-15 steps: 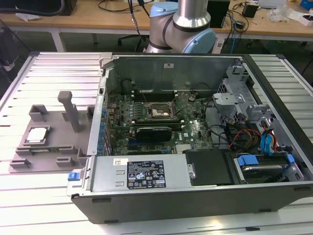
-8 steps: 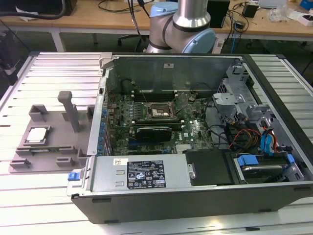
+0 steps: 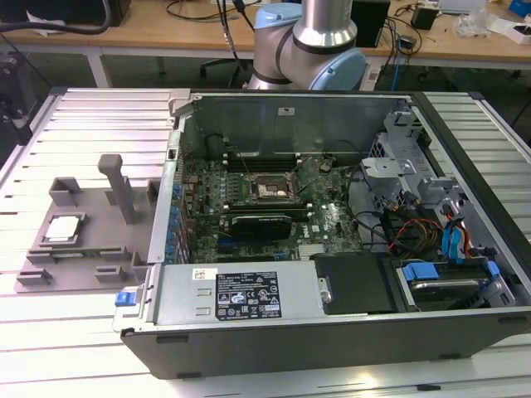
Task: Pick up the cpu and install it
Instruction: 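Pick up the cpu and move it towards the insertion slot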
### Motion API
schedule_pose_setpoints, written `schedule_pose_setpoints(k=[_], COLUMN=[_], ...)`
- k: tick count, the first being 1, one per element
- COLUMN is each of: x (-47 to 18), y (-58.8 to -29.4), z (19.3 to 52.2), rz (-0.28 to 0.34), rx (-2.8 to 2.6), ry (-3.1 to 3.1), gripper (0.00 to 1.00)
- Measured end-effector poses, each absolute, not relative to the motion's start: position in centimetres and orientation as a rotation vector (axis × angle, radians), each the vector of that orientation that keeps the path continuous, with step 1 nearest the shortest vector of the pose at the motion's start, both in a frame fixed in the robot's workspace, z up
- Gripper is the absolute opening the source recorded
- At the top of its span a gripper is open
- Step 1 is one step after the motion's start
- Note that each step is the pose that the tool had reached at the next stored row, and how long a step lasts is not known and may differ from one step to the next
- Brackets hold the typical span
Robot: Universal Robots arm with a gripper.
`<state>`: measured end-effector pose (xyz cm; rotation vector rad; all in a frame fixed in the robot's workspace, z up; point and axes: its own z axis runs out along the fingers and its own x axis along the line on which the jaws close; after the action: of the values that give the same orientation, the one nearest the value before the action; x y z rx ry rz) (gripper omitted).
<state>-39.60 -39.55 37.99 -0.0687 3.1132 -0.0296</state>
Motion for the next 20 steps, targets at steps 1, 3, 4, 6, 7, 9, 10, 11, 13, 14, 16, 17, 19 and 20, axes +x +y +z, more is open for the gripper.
schedule_pose_setpoints(k=[1, 3, 4, 6, 7, 9, 10, 11, 13, 14, 16, 17, 19, 20], x=[-39.6, -39.6, -39.6, -39.6, -39.6, -39.6, -39.6, -39.6, -39.6, -39.6, -39.6, -39.6, -39.6, -39.6], y=[-39.5, -39.5, -39.5, -39.5, -39.5, -39.5, -39.5, -39.5, -39.5, -39.5, -39.5, -39.5, -39.5, -39.5], z=[38.0, 37.9, 37.8, 37.6, 37.5, 37.2, 37.1, 37.0, 36.8, 36.7, 36.5, 36.5, 36.3, 36.2], rz=[-0.03, -0.029, -0.029, -0.029, -0.029, -0.029, -0.029, -0.03, -0.03, -0.03, -0.03, -0.03, -0.03, -0.029], rx=[-0.069, -0.069, -0.069, -0.069, -0.069, -0.069, -0.069, -0.069, -0.069, -0.069, -0.069, -0.069, -0.069, -0.069], ry=[3.113, 3.113, 3.113, 3.113, 3.113, 3.113, 3.113, 3.113, 3.113, 3.113, 3.113, 3.113, 3.113, 3.113], gripper=[0.57, 0.57, 0.57, 0.57, 0.57, 0.57, 0.57, 0.57, 0.57, 0.57, 0.57, 0.57, 0.57, 0.57])
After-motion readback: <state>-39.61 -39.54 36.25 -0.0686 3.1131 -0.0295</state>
